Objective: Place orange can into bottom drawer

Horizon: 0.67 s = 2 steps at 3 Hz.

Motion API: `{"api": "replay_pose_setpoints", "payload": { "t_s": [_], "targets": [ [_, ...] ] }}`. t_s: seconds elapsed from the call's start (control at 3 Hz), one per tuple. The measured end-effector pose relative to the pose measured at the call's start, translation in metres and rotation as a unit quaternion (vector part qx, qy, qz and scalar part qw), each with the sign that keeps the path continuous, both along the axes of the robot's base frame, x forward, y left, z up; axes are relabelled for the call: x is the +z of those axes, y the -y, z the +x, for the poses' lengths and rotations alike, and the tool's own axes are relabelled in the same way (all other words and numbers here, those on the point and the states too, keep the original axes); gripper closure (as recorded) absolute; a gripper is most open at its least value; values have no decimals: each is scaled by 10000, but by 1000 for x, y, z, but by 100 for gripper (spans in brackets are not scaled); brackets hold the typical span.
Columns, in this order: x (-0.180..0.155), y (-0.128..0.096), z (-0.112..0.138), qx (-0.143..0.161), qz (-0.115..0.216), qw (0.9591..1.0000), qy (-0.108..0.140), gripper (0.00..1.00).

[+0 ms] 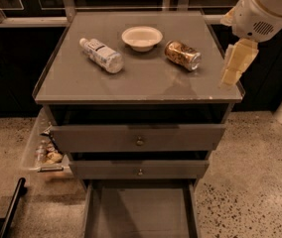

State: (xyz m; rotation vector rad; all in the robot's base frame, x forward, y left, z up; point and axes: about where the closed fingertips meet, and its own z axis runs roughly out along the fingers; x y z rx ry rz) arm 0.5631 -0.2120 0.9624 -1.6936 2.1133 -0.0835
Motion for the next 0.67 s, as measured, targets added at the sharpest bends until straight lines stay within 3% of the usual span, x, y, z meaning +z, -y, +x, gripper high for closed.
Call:
{"api": "replay_pose_setpoints", "payload": {
  "t_s": [0.33, 0.67],
  "targets": [
    [-15, 11, 47, 40, 119, 9999, 96, 0],
    [-15, 11, 47, 39, 120, 9999, 96, 0]
  ]
}}
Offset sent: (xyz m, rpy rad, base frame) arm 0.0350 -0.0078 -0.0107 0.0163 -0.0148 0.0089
